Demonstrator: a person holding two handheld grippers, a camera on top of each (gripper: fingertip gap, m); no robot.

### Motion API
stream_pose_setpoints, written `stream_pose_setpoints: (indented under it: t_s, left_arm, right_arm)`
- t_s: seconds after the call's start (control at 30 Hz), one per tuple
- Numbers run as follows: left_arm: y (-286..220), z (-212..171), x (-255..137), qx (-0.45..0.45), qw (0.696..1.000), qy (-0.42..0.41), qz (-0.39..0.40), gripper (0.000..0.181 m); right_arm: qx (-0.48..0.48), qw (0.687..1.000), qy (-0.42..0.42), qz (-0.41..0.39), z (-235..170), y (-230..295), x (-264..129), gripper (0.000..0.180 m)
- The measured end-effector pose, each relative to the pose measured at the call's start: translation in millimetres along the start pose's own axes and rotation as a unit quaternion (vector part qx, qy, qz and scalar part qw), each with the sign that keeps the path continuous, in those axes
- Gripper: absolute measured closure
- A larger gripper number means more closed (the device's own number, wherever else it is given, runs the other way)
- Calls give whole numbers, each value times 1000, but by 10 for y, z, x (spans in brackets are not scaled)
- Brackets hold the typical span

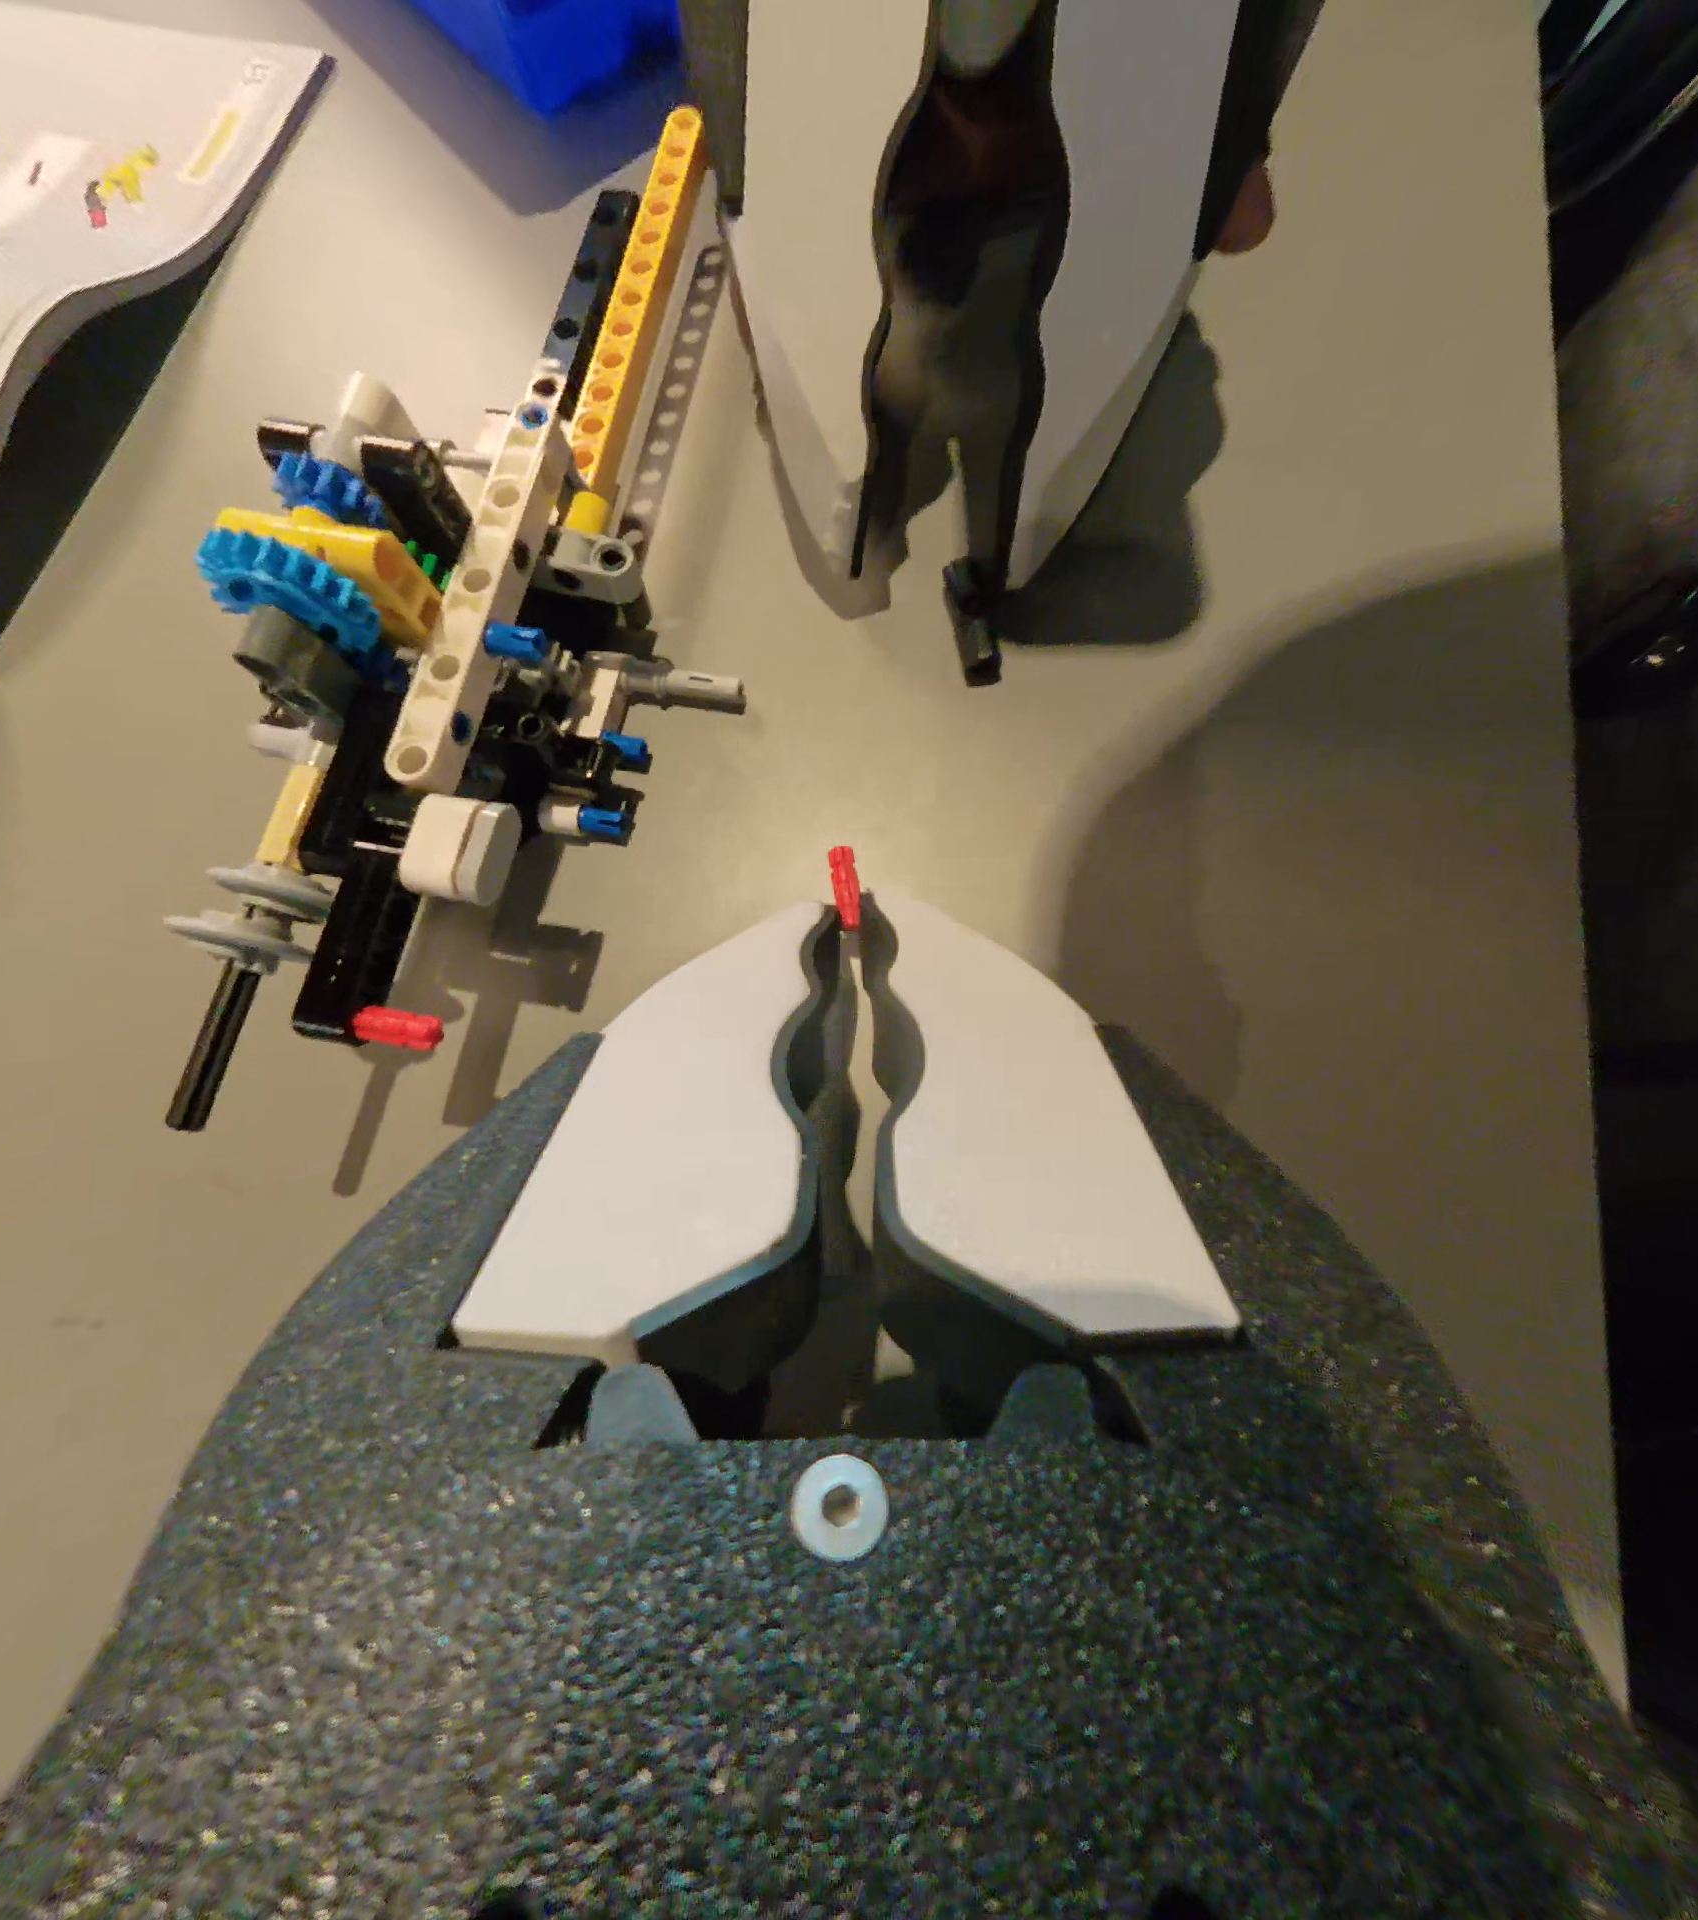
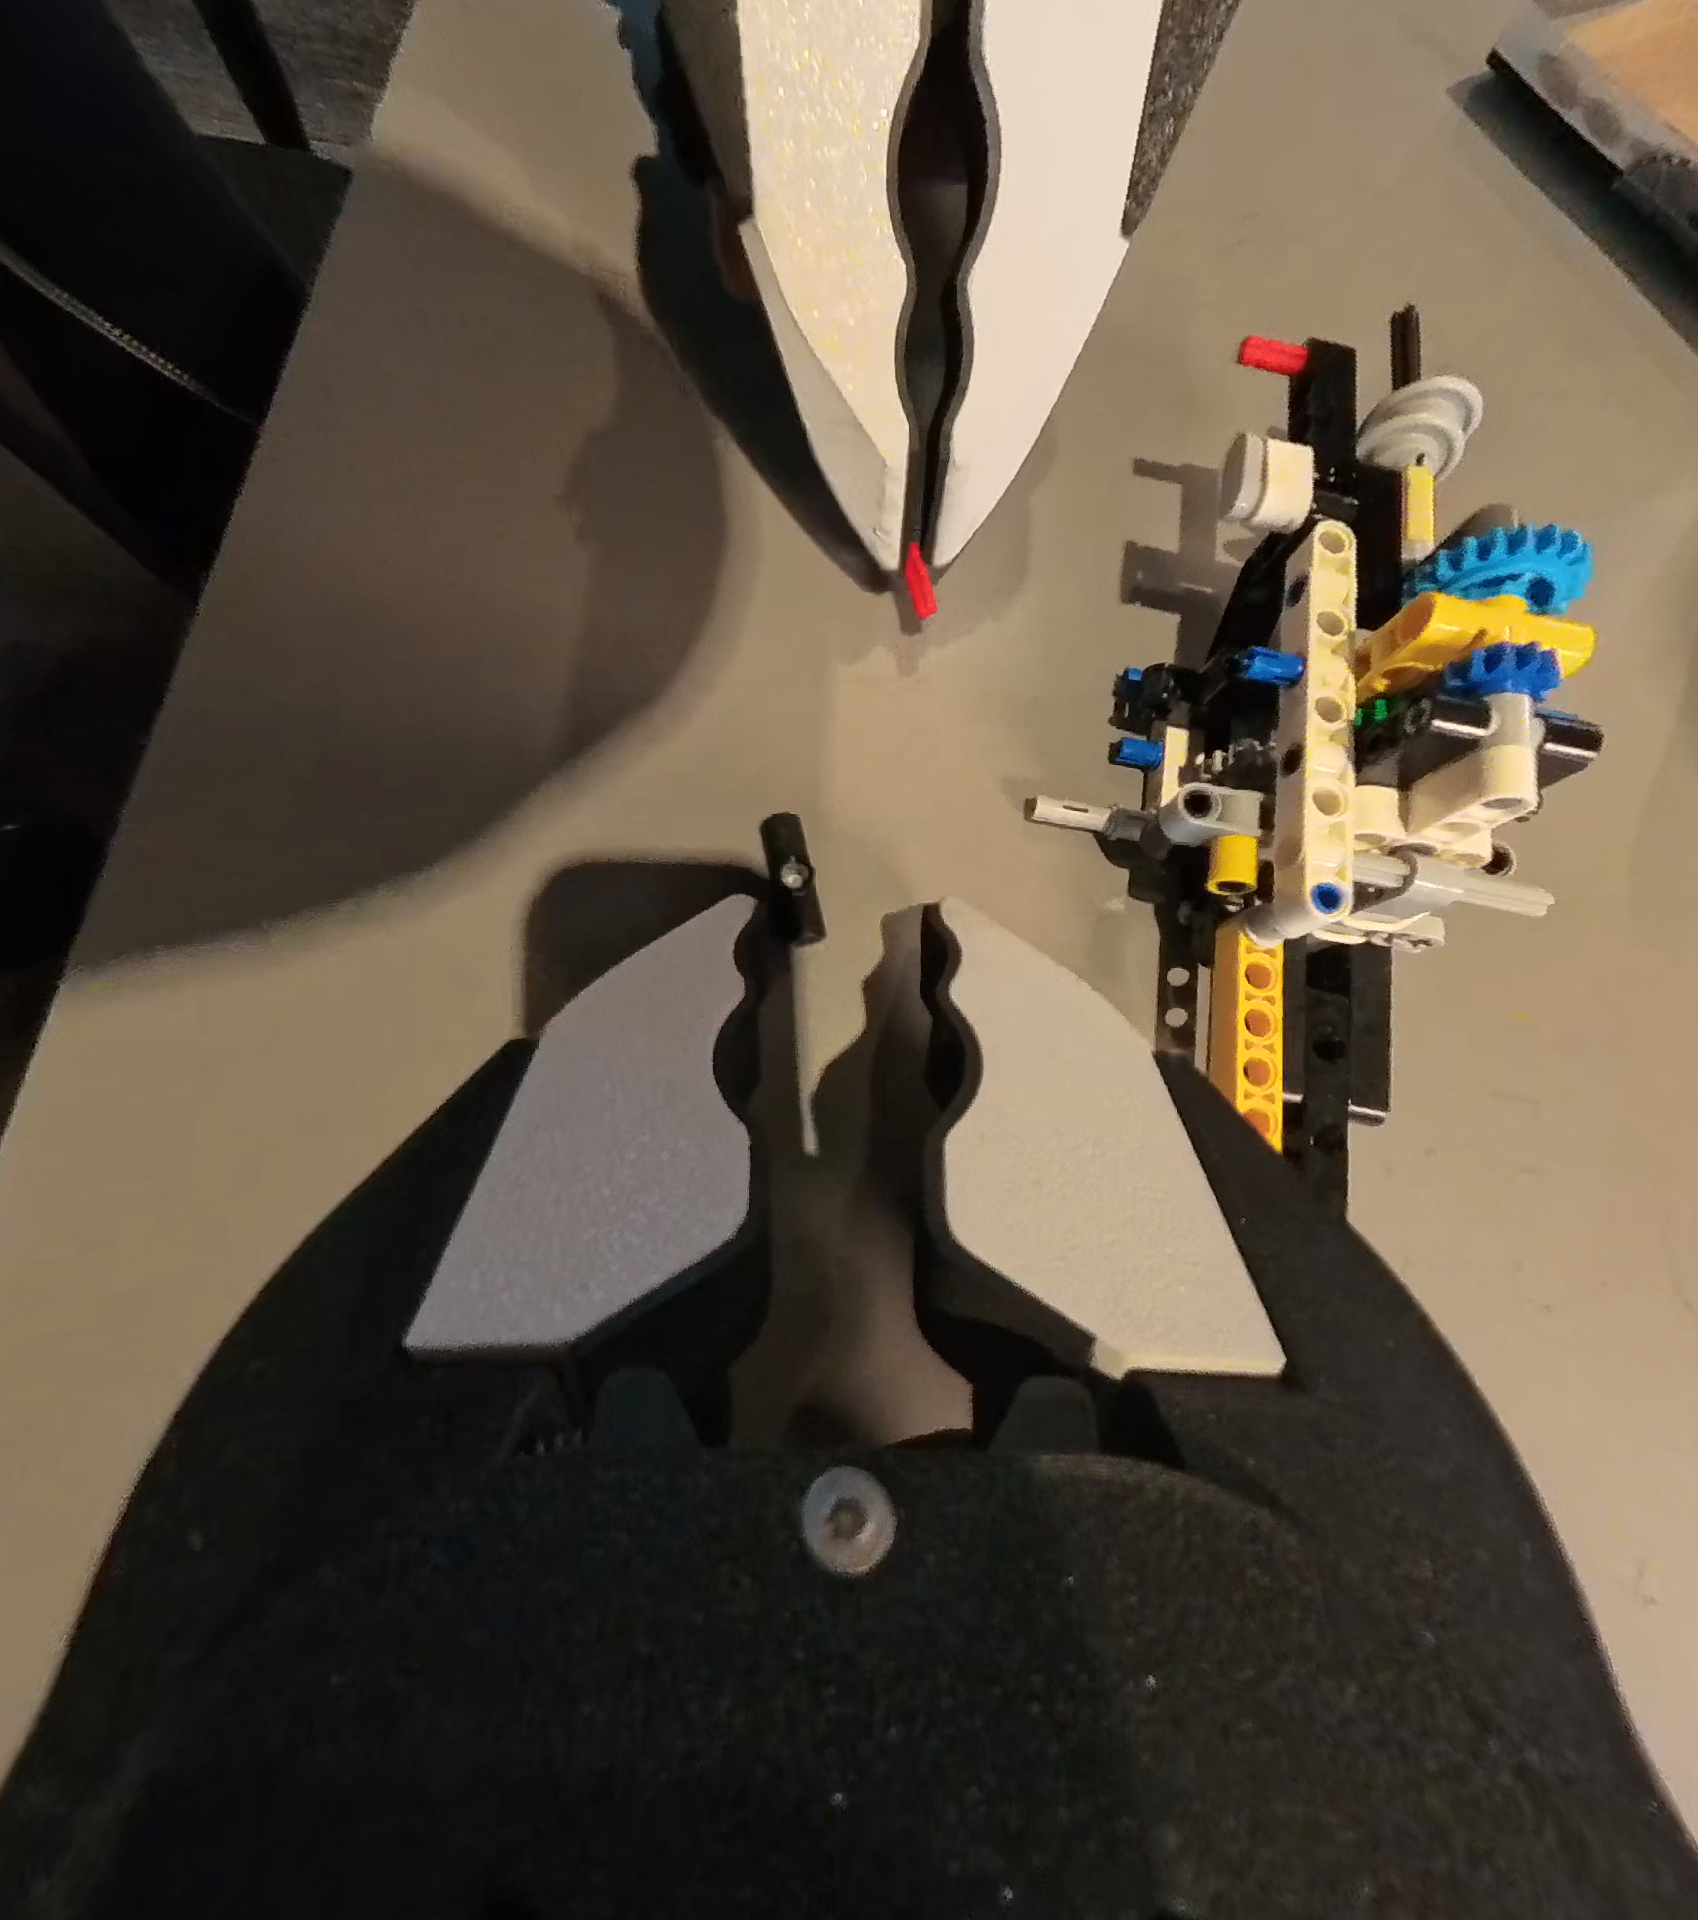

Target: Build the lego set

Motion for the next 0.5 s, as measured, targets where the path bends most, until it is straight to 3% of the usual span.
stream_pose_setpoints:
  t_s: [0.03,0.27,0.4,0.5]
  left_arm:
    - [-12,16,4,0,1000,-1,-4,177]
    - [-73,100,58,1,1000,-8,-29,177]
    - [-94,140,100,0,999,-13,-36,177]
    - [-113,187,122,2,999,-21,-33,177]
  right_arm:
    - [-5,1000,-2,2,4,3,1,152]
    - [-5,1000,3,24,23,7,38,154]
    - [7,999,13,47,26,28,60,172]
    - [8,999,4,47,28,21,51,172]
Point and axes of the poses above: each gripper's, where its closed fingertips meet, x out along the fingers, z out of its top, y = z × x across the jaws, the point moved 5 cm from there along -x, back along the fingers, and after that the axes turned 5 degrees about -x, right-handed, at the moved point
